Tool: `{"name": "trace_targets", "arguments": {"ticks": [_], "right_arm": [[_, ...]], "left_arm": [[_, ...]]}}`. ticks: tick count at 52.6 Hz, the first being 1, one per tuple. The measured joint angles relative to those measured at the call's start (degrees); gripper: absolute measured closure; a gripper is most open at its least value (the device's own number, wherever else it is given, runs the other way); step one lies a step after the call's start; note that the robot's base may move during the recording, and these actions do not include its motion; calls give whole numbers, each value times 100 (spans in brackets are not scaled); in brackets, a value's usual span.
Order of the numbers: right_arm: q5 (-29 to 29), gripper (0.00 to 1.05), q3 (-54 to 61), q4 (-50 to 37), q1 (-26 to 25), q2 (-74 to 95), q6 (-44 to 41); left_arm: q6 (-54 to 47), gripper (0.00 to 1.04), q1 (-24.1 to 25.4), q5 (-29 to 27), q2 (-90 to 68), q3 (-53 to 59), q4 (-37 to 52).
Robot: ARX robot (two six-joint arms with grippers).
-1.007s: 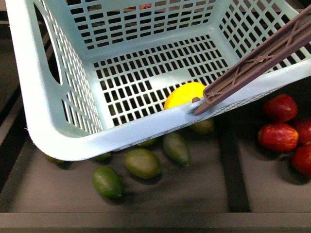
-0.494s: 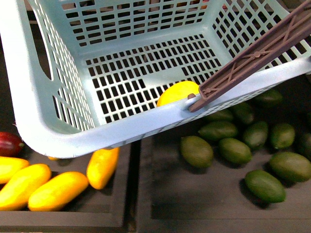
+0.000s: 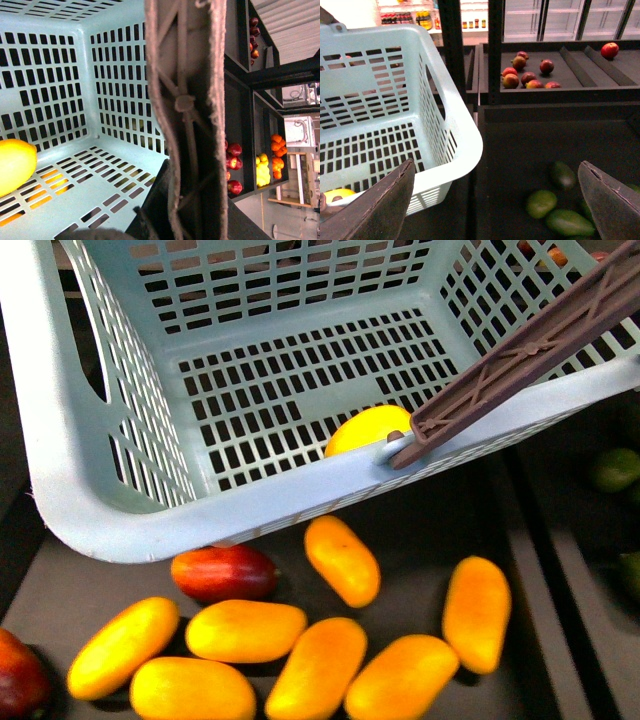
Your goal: Pick lemon and mango into basket
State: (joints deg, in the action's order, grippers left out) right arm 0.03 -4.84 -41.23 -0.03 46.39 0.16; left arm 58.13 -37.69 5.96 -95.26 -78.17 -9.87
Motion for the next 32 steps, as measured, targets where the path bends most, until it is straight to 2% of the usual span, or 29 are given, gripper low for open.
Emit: {"name": "trace_targets", "arguments": {"ticks": [32], "right_arm": [[-4,9,0,0,0,7,0]], "left_arm": [[4,99,2,7,0,0,0]]}}
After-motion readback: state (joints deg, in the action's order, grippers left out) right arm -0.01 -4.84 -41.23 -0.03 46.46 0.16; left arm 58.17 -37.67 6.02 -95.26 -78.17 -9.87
